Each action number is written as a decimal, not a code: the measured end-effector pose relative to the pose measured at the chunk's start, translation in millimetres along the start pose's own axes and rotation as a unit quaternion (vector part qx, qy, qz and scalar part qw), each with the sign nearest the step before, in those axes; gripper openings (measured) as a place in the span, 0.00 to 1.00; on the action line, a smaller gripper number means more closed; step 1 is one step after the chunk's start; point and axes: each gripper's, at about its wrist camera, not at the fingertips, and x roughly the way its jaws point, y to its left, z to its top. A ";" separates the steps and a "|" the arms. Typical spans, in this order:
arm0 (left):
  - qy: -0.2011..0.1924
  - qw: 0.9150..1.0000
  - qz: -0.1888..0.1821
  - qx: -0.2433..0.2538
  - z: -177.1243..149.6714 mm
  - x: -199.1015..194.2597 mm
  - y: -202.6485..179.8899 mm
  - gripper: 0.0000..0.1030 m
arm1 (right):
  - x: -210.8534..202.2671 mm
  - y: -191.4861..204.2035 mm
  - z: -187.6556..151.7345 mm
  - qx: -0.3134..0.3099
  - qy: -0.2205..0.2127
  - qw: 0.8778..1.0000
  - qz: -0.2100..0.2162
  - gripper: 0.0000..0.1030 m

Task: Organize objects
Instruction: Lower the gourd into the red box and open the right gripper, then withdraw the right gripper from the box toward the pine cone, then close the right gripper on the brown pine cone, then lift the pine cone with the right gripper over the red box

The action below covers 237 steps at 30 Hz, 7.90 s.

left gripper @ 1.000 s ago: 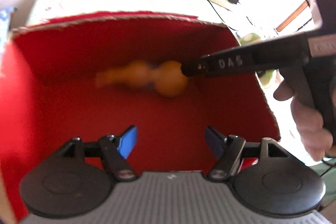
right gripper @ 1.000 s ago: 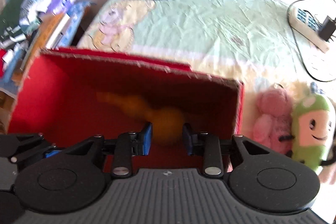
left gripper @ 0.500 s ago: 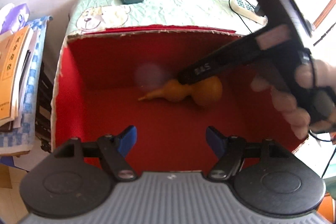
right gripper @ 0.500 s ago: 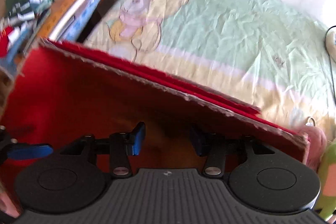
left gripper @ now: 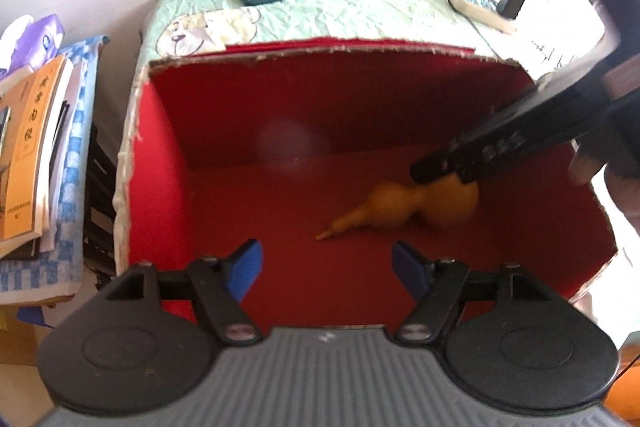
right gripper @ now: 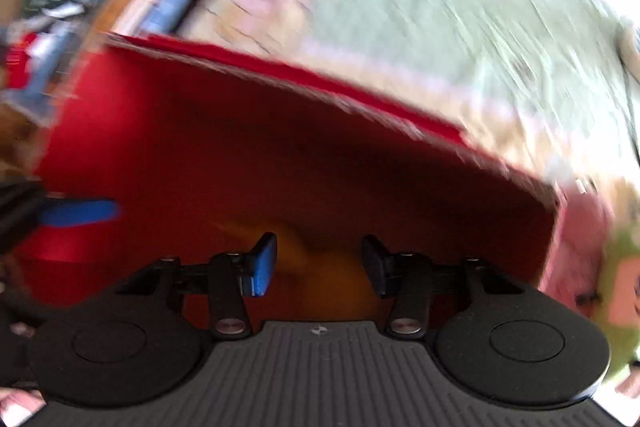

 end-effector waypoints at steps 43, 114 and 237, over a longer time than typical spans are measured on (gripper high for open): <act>0.005 0.995 0.097 -0.017 -0.4 -0.9 -42.3 0.79 | -19.1 -33.4 -25.5 0.200 -0.025 0.979 0.035 0.32; -0.055 0.996 0.063 -0.043 -193.1 -178.7 13.0 0.79 | -67.1 116.7 -223.7 0.196 -0.233 0.943 0.132 0.53; -0.060 0.998 -0.014 0.028 -19.9 -43.3 -53.3 0.49 | -23.9 -42.2 -42.9 0.224 -0.066 0.934 0.271 0.45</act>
